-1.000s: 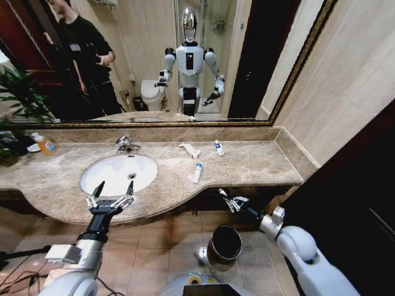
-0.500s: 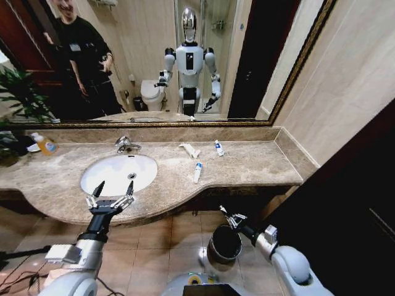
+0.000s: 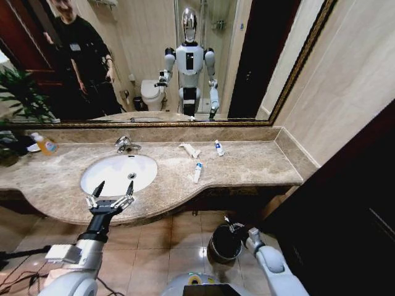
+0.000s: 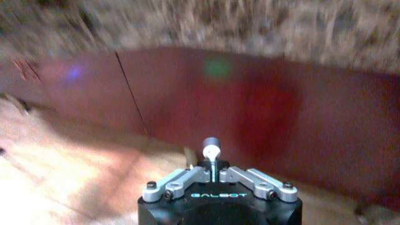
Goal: Pick up the trash from the sink and place it in the trash bin.
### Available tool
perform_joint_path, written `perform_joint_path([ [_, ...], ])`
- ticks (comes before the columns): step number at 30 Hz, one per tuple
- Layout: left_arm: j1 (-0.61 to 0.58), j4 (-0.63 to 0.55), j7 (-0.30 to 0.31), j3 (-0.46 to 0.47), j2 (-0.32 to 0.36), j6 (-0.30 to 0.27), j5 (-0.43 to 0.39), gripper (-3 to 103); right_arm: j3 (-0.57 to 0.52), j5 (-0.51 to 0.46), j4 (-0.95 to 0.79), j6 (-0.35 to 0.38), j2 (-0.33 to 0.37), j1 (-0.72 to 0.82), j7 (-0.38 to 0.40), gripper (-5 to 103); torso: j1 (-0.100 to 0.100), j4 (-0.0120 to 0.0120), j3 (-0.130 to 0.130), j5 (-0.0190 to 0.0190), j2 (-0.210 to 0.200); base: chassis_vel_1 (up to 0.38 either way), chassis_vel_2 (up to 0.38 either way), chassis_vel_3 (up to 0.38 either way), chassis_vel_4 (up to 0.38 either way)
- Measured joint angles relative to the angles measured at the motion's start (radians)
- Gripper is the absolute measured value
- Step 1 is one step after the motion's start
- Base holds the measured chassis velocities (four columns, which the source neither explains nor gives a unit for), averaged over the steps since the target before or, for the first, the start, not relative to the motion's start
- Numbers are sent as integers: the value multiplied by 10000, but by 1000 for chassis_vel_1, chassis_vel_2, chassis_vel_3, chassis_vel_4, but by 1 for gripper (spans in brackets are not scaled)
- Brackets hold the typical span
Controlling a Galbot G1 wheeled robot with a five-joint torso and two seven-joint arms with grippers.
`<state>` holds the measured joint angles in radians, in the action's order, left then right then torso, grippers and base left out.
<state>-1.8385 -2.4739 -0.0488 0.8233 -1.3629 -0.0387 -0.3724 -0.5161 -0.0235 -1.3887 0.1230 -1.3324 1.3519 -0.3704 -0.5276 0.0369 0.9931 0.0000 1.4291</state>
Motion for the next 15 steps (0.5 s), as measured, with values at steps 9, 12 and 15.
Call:
perform_joint_path([
  [9, 0, 0, 0, 0, 0, 0, 0, 100, -133, 795, 1821, -583, -474, -774, 130, 5, 0, 0, 0, 0, 0, 0, 0, 0, 0],
  [12, 0, 0, 0, 0, 0, 0, 0, 100, -157, 906, 2033, -610, -598, -822, 130, 21, 0, 0, 0, 0, 0, 0, 0, 0, 0],
  [15, 0, 0, 0, 0, 0, 0, 0, 100, -157, 931, 2058, -611, -635, -827, 124, 27, 0, 0, 0, 0, 0, 0, 0, 0, 0],
])
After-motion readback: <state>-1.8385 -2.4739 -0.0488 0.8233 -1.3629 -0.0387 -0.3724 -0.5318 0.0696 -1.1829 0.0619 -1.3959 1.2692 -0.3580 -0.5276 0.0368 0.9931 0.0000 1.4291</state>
